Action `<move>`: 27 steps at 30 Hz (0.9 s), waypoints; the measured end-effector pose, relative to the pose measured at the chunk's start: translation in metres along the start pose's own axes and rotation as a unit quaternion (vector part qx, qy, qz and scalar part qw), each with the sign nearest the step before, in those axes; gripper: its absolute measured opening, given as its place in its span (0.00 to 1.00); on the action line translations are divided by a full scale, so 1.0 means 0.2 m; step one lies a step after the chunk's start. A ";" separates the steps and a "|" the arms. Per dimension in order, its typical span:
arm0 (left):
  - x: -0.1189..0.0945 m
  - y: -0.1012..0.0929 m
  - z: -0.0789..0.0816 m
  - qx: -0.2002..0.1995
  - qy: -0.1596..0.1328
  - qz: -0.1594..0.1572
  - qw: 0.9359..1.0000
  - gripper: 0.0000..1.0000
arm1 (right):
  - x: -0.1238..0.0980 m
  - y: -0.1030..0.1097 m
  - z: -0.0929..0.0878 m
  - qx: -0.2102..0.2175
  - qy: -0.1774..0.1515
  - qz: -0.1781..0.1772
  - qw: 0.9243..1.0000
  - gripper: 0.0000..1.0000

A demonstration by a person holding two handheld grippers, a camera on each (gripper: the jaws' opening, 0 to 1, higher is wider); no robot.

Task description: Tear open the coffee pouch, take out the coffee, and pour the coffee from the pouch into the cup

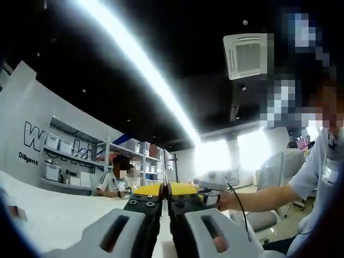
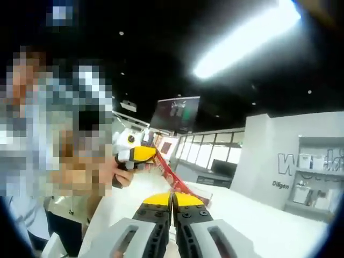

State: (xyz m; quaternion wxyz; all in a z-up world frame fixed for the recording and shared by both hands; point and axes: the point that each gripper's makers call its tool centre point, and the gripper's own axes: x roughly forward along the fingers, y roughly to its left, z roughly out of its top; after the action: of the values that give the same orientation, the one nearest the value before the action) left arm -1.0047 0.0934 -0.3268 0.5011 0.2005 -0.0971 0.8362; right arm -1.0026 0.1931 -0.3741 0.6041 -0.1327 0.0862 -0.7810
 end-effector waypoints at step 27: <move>0.05 -0.12 -0.11 -0.089 0.006 -0.046 0.995 0.06 | -0.01 -0.05 0.01 0.090 -0.062 0.019 0.994 0.23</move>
State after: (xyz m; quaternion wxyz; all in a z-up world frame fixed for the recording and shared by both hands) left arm -0.9930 0.1202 -0.3429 0.5554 0.1541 -0.1587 0.8016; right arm -1.0117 0.1976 -0.3697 0.6324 -0.1246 -0.0197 -0.7643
